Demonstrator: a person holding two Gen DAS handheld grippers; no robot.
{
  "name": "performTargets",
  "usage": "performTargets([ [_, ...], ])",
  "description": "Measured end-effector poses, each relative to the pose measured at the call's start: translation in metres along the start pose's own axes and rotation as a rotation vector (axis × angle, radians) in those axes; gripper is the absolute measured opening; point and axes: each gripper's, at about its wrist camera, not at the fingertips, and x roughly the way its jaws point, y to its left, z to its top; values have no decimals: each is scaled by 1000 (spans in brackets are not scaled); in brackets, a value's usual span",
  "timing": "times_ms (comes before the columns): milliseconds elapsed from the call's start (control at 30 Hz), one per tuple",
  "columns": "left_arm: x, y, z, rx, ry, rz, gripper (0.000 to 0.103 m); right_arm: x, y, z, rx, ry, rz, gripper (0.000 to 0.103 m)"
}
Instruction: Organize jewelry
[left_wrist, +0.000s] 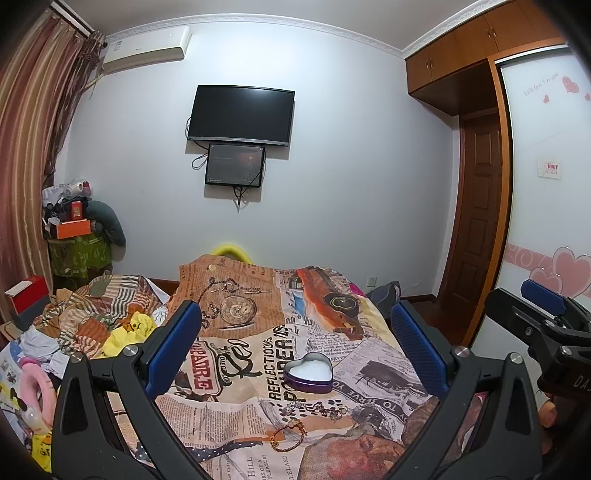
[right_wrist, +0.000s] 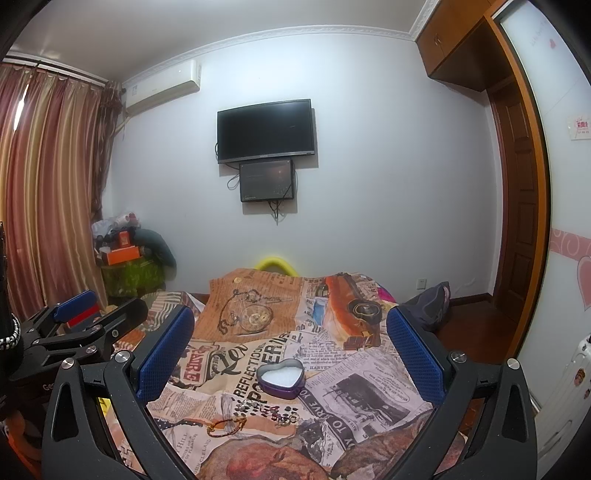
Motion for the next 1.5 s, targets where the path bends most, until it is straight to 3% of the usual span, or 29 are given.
performTargets([
  [600, 1, 2, -6, -3, 6, -1, 103, 1, -1, -1, 1, 6, 0, 103],
  [900, 20, 6, -14, -11, 50, -4, 103, 12, -5, -7, 6, 39, -3, 103],
  [1133, 54, 9, -29, -15, 150, -5, 103, 32, -11, -17, 14, 98, -7, 103],
  [1500, 134, 25, -85, -28, 430, 10, 103, 86, -36, -49, 17, 274, -71, 103],
])
